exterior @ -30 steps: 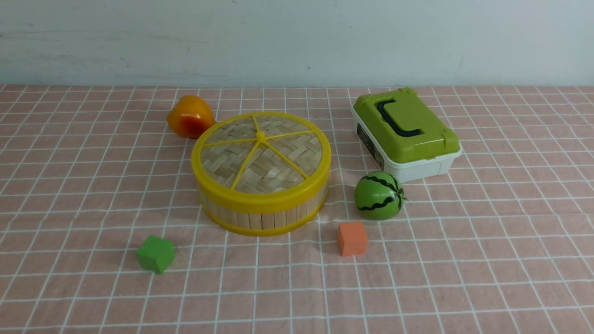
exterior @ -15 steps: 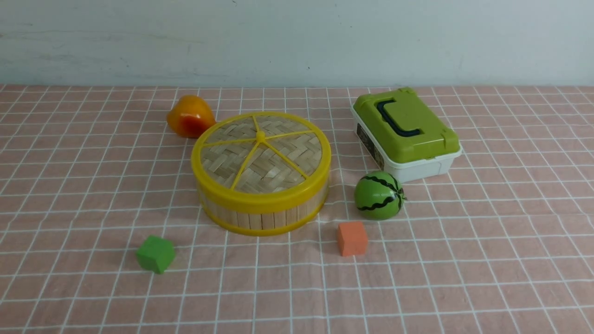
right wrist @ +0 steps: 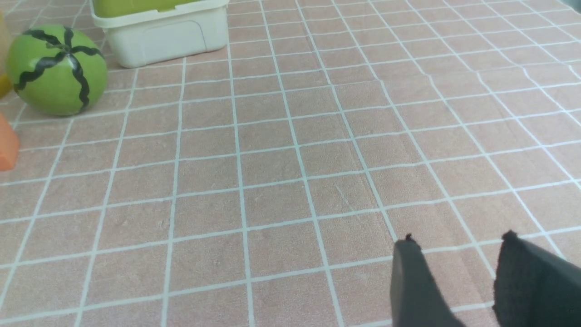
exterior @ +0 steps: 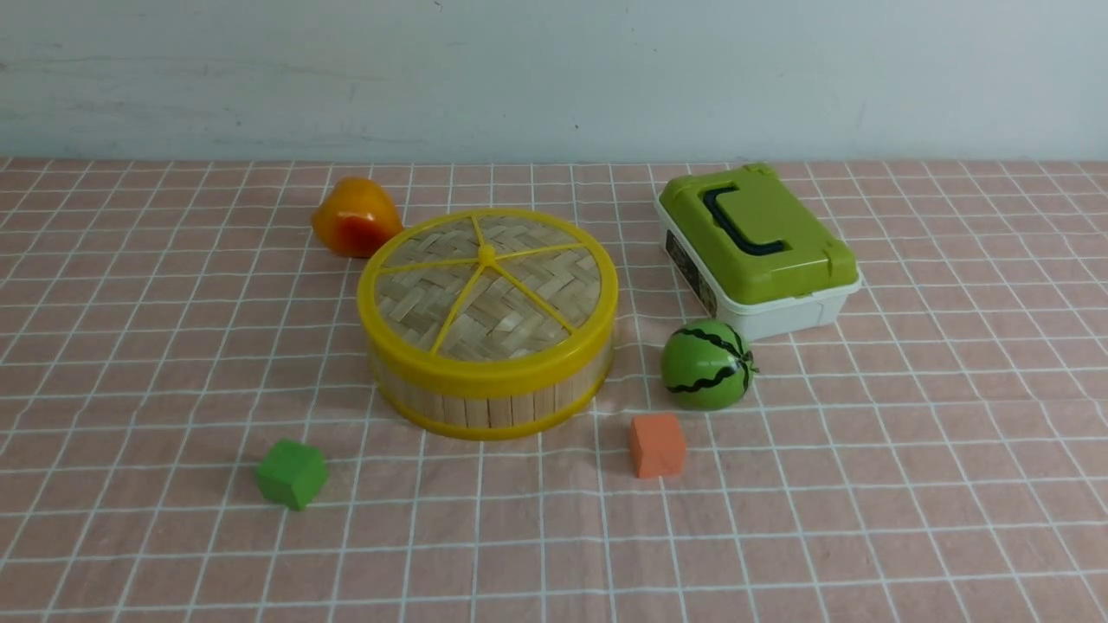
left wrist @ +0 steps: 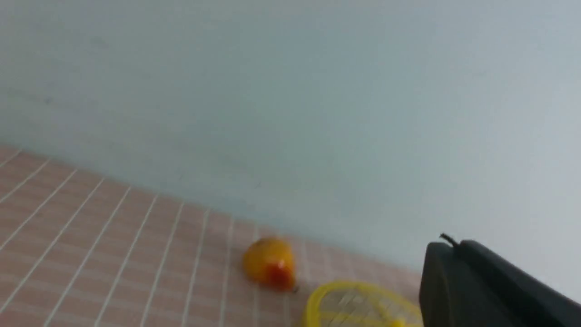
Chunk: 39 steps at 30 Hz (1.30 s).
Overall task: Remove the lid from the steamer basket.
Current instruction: Use the left arm to lift the lid of the steamer
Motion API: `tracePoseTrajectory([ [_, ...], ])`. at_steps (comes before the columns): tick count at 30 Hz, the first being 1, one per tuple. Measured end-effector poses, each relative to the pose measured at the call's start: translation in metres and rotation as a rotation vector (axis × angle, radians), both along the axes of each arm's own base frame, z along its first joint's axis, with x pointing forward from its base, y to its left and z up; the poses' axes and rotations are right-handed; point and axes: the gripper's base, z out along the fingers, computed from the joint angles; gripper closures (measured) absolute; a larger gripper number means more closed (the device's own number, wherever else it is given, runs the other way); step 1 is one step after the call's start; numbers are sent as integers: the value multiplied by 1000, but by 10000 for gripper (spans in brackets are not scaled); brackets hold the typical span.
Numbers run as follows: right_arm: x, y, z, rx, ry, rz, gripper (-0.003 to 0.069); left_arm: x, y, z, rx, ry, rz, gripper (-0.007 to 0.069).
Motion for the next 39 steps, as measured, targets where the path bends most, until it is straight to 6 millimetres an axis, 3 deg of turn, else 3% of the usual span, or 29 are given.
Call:
tracePoseTrajectory([
  [1, 0, 0, 0, 0, 0, 0, 418, 21, 0, 5, 3, 116, 17, 637],
  [2, 0, 0, 0, 0, 0, 0, 418, 24, -1, 3, 3, 128, 17, 637],
  [4, 0, 0, 0, 0, 0, 0, 418, 58, -5, 1, 5, 313, 10, 637],
  [6, 0, 0, 0, 0, 0, 0, 418, 72, -8, -1, 22, 382, -9, 637],
  [12, 0, 0, 0, 0, 0, 0, 418, 134, -40, -15, 64, 677, -335, 637],
  [14, 0, 0, 0, 0, 0, 0, 418, 156, -51, -17, 39, 724, -444, 637],
  [16, 0, 0, 0, 0, 0, 0, 418, 167, -55, -18, 19, 737, -475, 637],
  [20, 0, 0, 0, 0, 0, 0, 418, 209, -74, -20, 18, 767, -548, 637],
  [30, 0, 0, 0, 0, 0, 0, 418, 280, -130, -35, 333, 953, -460, 633],
  [38, 0, 0, 0, 0, 0, 0, 418, 311, -178, -48, 452, 944, -488, 438],
  [39, 0, 0, 0, 0, 0, 0, 418, 319, -184, -53, 451, 929, -492, 361],
])
